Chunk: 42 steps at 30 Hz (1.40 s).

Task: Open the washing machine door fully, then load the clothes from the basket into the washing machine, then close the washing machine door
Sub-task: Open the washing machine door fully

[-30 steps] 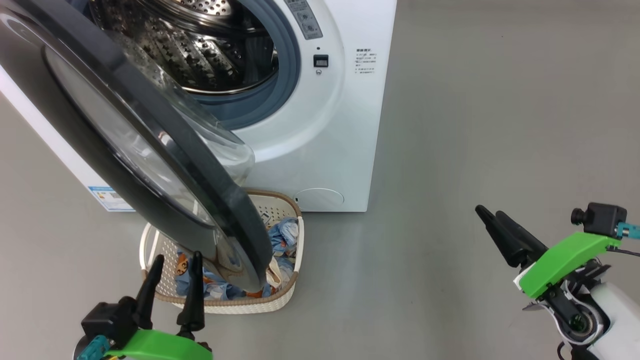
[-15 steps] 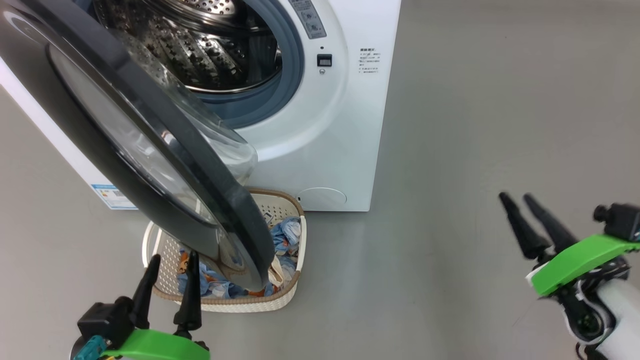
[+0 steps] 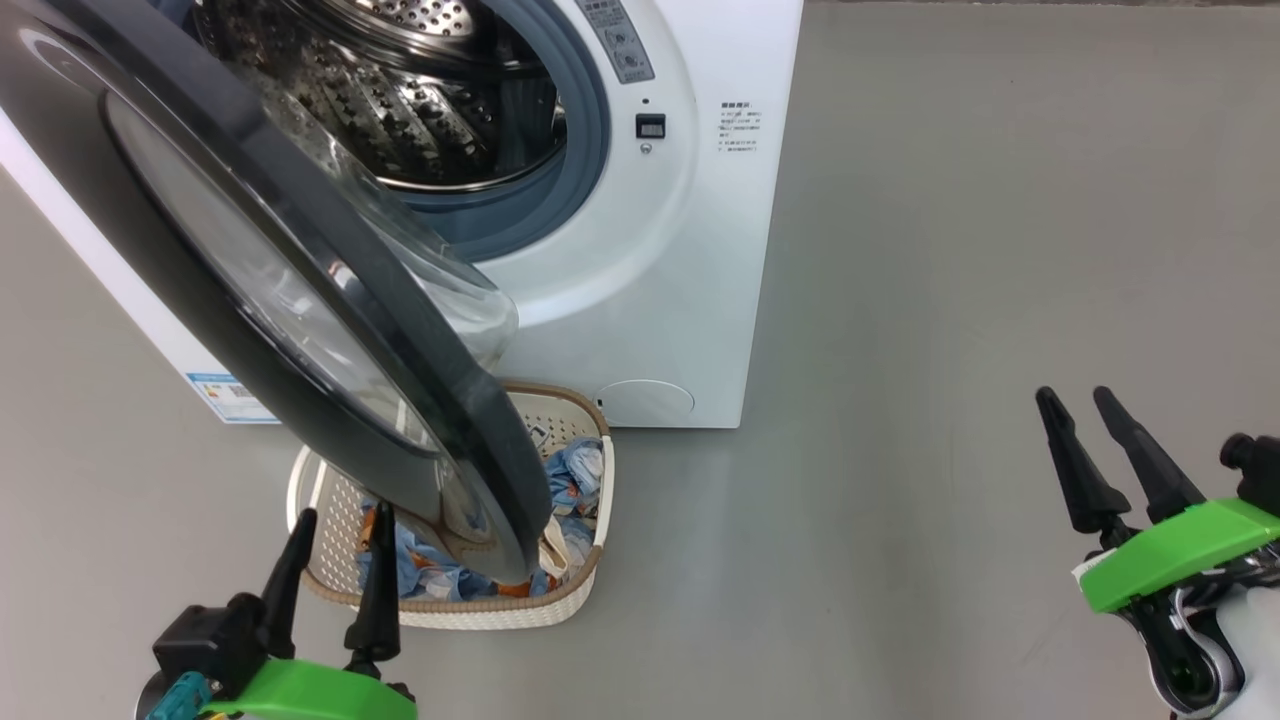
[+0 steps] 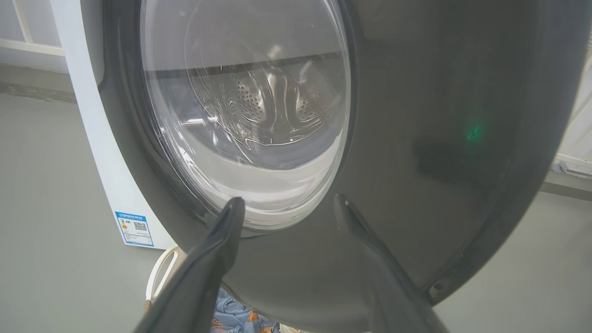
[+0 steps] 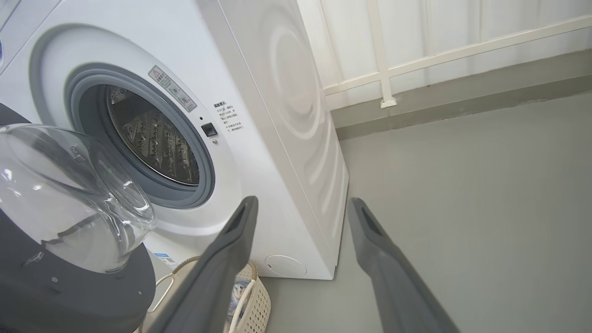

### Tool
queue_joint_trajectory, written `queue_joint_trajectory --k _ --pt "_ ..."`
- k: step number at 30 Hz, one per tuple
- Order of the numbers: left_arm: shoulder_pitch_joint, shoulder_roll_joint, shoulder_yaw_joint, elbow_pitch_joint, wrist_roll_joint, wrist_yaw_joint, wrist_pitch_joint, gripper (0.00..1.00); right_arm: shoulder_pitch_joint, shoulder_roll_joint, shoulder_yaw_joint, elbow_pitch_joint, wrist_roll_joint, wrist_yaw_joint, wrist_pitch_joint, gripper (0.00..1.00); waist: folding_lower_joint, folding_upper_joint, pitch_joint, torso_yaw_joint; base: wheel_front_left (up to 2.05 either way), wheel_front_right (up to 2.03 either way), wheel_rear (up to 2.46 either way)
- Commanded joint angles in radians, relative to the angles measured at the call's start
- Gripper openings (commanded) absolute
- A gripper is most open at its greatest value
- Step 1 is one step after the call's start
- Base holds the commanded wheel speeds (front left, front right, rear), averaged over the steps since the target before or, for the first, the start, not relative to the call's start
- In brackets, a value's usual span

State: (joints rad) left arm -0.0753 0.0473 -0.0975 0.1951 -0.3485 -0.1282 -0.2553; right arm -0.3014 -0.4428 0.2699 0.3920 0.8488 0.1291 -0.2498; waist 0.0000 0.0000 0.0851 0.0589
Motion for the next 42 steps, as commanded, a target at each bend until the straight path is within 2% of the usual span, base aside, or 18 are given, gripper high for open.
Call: queue_joint_trajectory --k 1,11,19,28,29,30,31,40,42 --pt "-0.004 0.012 0.035 -0.028 0.005 -0.002 -0.006 1.0 0.022 -0.007 -0.004 -0.027 -0.022 0.002 -0.012 1.0 0.0 0.0 -0.001 -0.001 0.0 0.0 0.0" --pt "-0.002 0.012 0.036 -0.028 0.005 -0.002 -0.006 1.0 0.126 0.076 -0.185 -0.062 -0.208 0.002 -0.012 1.0 0.0 0.0 -0.003 0.0 0.0 0.0 0.0" --pt "-0.008 0.011 0.036 -0.022 0.002 -0.002 -0.006 1.0 0.177 0.104 -0.228 -0.04 -0.334 0.002 -0.012 1.0 0.0 0.0 0.006 0.004 0.0 0.0 0.0" --pt "-0.018 0.009 0.045 -0.015 0.005 -0.002 -0.006 1.0 0.184 0.124 -0.25 -0.033 -0.394 0.002 -0.012 1.0 0.0 0.0 0.016 0.005 0.0 0.0 0.0" --pt "-0.02 0.009 0.047 -0.013 0.003 -0.002 -0.006 0.78 0.183 0.125 -0.251 -0.034 -0.397 0.002 -0.012 1.0 0.0 0.0 0.017 0.006 0.0 0.0 0.0" --pt "-0.022 0.008 0.056 -0.011 -0.001 -0.002 -0.006 0.16 0.184 0.128 -0.256 -0.033 -0.394 0.002 -0.012 1.0 0.0 0.0 0.016 0.007 0.0 0.0 0.0" --pt "-0.026 0.007 0.065 -0.012 -0.014 -0.002 -0.006 0.0 0.184 0.126 -0.26 -0.034 -0.399 0.002 -0.012 1.0 0.0 0.0 0.016 0.008 0.0 0.0 0.0" --pt "-0.069 0.004 0.265 -0.174 -0.055 0.001 -0.006 0.0 0.183 0.125 -0.275 -0.041 -0.412 0.002 -0.012 1.0 0.0 0.0 0.02 0.016 0.0 0.0 0.0" --pt "-0.072 0.003 0.28 -0.21 -0.065 0.006 -0.006 0.0 0.182 0.125 -0.275 -0.043 -0.414 0.002 -0.012 1.0 0.0 0.0 0.021 0.016 0.0 0.0 0.0"
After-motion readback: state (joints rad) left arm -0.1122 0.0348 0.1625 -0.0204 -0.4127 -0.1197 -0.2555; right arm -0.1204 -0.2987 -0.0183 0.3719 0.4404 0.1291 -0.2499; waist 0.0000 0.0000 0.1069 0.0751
